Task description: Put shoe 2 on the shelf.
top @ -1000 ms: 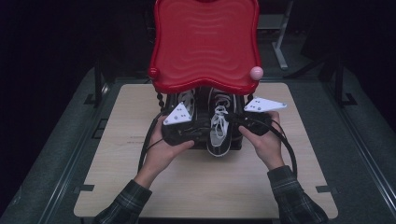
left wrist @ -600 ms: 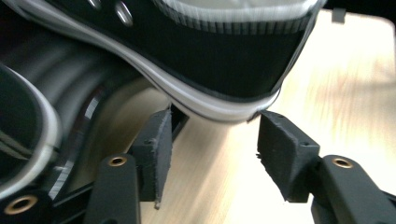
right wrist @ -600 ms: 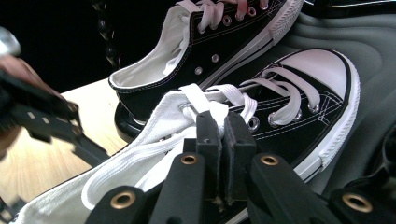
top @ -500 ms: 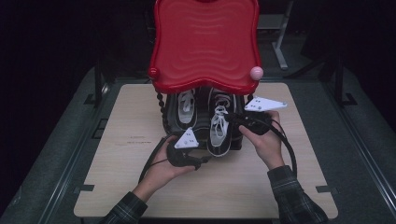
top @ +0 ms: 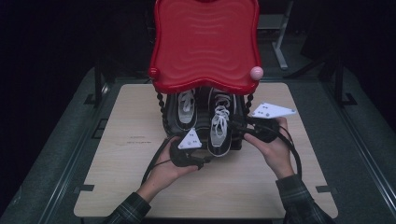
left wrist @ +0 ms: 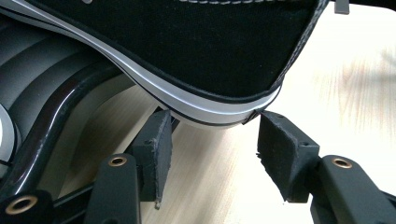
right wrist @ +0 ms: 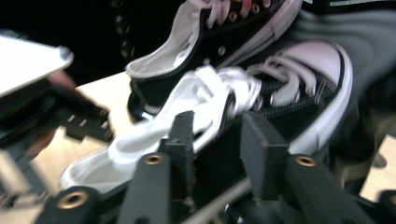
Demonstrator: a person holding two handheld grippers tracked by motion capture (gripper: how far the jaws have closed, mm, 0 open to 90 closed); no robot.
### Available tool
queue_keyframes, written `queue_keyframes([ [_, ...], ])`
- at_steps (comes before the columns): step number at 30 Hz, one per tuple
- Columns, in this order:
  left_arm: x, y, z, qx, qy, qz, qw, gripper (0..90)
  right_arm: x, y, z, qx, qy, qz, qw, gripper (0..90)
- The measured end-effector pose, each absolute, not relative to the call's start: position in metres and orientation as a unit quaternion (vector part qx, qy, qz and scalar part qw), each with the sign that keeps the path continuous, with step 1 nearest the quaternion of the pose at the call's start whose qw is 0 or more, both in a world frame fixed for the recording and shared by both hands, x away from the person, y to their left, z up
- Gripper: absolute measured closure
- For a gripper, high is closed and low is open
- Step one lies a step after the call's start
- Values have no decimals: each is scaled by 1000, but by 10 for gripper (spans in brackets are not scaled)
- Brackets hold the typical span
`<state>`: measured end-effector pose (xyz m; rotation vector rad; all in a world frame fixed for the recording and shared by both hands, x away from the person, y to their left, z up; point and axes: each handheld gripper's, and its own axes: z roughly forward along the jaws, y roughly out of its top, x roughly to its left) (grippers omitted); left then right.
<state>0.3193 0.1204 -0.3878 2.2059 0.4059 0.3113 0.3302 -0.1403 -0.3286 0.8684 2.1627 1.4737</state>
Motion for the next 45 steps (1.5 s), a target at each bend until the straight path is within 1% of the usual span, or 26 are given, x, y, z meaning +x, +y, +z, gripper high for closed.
queue_keyframes([
  [4, 319, 120, -388, 881, 164, 125, 425, 450, 312, -150, -343, 316, 778, 512, 183, 553],
  [8, 319, 120, -388, 881, 167, 124, 426, 451, 300, -152, -363, 319, 791, 494, 171, 502],
  [12, 318, 120, -388, 880, 168, 123, 426, 454, 292, -147, -387, 322, 807, 470, 157, 483],
  [16, 319, 120, -388, 880, 168, 122, 428, 455, 287, -136, -401, 314, 818, 459, 145, 477],
  [20, 319, 120, -388, 880, 170, 121, 427, 457, 285, -127, -403, 310, 819, 459, 148, 478],
  [24, 318, 119, -386, 881, 169, 124, 424, 461, 285, -125, -401, 322, 816, 454, 156, 515],
  [30, 320, 116, -382, 878, 177, 134, 424, 466, 284, -122, -396, 326, 819, 439, 176, 527],
  [38, 334, 110, -374, 869, 195, 143, 431, 482, 296, -122, -388, 335, 812, 435, 198, 543],
  [45, 349, 106, -367, 855, 216, 160, 444, 520, 313, -122, -379, 350, 798, 438, 221, 569],
])
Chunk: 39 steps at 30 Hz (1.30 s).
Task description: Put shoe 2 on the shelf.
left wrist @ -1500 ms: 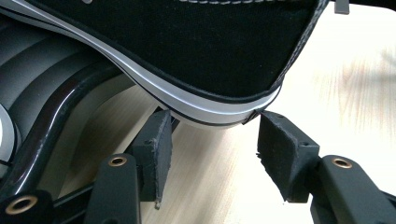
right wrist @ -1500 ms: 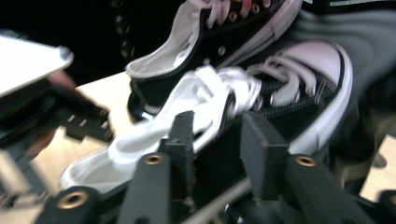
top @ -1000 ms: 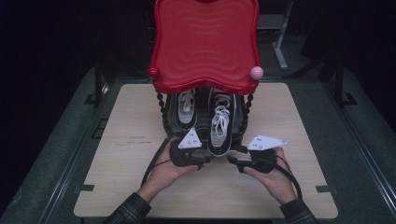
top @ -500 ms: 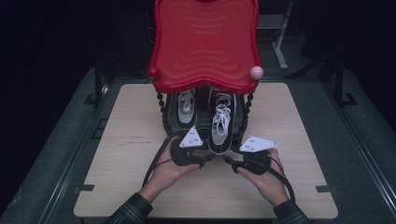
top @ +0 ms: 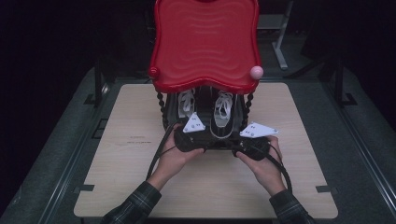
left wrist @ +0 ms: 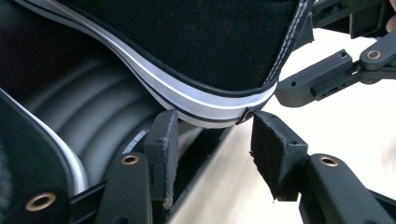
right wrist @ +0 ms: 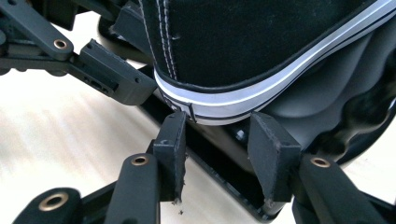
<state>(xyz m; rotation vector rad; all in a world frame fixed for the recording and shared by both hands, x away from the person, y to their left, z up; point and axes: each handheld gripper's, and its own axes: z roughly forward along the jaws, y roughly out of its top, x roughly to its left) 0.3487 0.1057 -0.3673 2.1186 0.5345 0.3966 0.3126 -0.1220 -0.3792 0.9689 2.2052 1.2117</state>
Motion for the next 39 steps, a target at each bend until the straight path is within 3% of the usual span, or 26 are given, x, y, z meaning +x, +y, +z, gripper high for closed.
queue_keyframes([
  [13, 369, 82, -365, 864, 229, 190, 406, 538, 334, -125, -377, 376, 789, 421, 242, 633],
  [26, 365, 84, -364, 859, 220, 191, 421, 573, 332, -131, -377, 373, 789, 424, 244, 677],
  [39, 343, 109, -356, 856, 219, 160, 439, 521, 309, -150, -378, 368, 786, 443, 223, 606],
])
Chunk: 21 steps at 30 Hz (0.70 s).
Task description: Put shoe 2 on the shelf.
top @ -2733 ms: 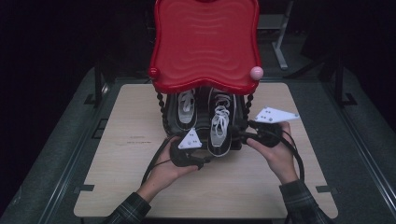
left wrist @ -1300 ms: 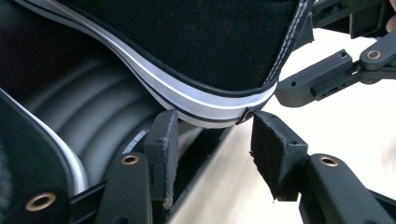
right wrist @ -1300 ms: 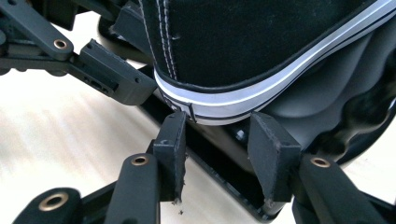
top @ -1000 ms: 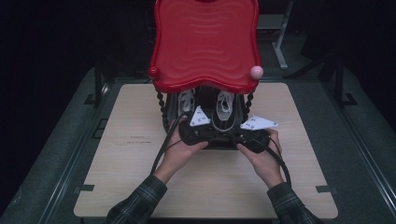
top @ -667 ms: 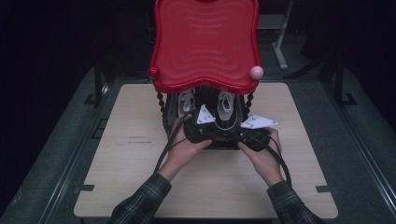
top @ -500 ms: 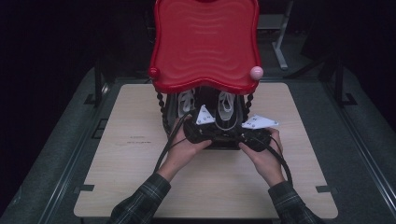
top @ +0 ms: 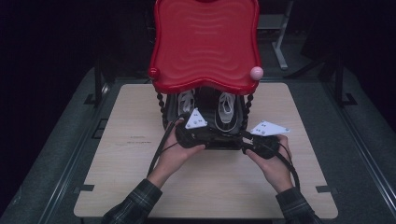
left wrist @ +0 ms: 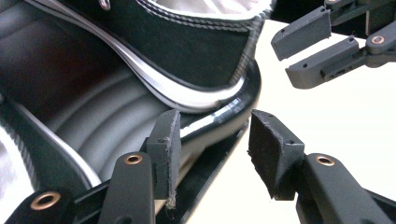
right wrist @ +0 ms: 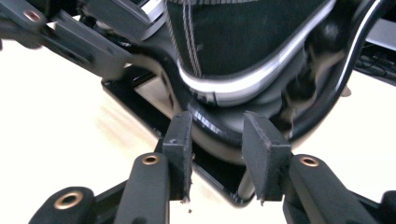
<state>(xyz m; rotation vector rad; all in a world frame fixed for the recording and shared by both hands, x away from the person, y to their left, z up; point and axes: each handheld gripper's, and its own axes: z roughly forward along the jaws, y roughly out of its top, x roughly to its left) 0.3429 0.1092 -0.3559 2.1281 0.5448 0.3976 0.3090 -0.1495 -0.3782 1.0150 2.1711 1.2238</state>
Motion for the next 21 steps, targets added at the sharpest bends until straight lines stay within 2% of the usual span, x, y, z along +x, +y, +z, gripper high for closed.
queue_keyframes([
  [4, 328, 130, -357, 862, 228, 144, 430, 461, 297, -163, -384, 368, 790, 445, 208, 523],
  [8, 318, 145, -359, 861, 234, 145, 429, 443, 290, -172, -388, 372, 791, 441, 202, 461],
  [9, 315, 151, -359, 860, 238, 147, 427, 421, 287, -178, -392, 373, 793, 437, 202, 418],
  [11, 310, 162, -361, 859, 245, 149, 425, 395, 285, -183, -396, 375, 794, 434, 201, 385],
  [21, 284, 221, -388, 861, 295, 152, 385, 320, 273, -209, -414, 394, 795, 418, 194, 304],
])
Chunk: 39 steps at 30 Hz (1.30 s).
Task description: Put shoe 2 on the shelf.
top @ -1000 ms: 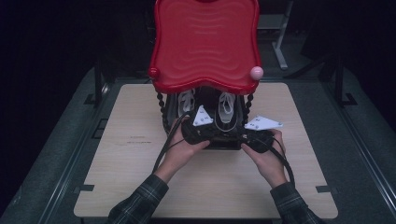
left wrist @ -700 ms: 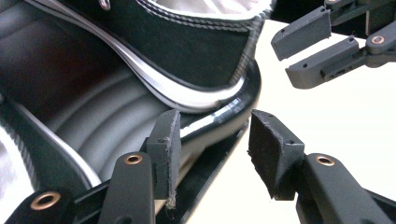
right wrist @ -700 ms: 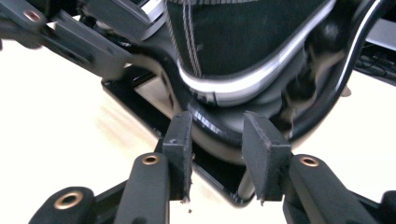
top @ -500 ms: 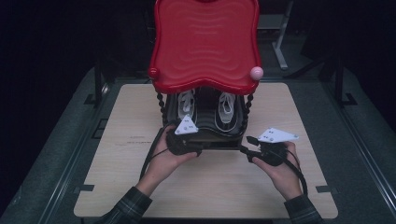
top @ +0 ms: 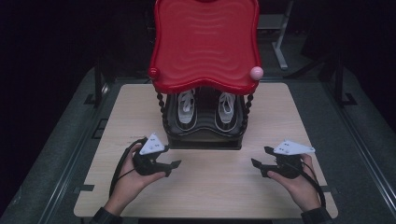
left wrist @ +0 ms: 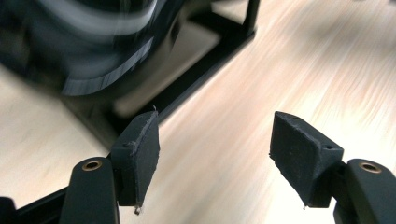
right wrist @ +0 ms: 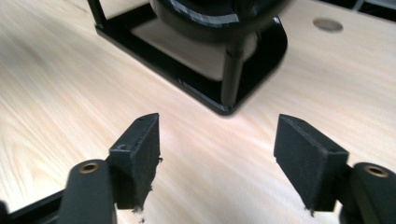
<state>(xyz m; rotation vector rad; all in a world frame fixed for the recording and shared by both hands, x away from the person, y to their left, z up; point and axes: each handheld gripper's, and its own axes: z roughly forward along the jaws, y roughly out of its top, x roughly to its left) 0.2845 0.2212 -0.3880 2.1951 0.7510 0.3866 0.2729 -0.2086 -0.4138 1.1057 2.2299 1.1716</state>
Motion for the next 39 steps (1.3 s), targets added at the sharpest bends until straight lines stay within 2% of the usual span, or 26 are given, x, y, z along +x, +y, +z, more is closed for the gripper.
queue_keyframes([
  [11, 264, 286, -429, 865, 361, 153, 314, 274, 261, -241, -442, 420, 801, 387, 179, 254],
  [20, 261, 308, -452, 866, 390, 145, 276, 265, 261, -256, -462, 427, 814, 353, 173, 221],
  [24, 263, 310, -457, 863, 394, 136, 285, 216, 261, -259, -467, 425, 818, 347, 172, 197],
  [25, 263, 311, -458, 862, 394, 136, 287, 175, 261, -259, -468, 426, 818, 346, 171, 195],
  [28, 264, 315, -462, 860, 385, 141, 305, 129, 261, -263, -474, 429, 821, 337, 170, 176],
  [35, 261, 320, -472, 845, 364, 158, 359, 128, 260, -267, -479, 431, 812, 355, 170, 144],
  [39, 261, 320, -472, 845, 363, 158, 359, 128, 260, -267, -479, 434, 811, 353, 171, 134],
])
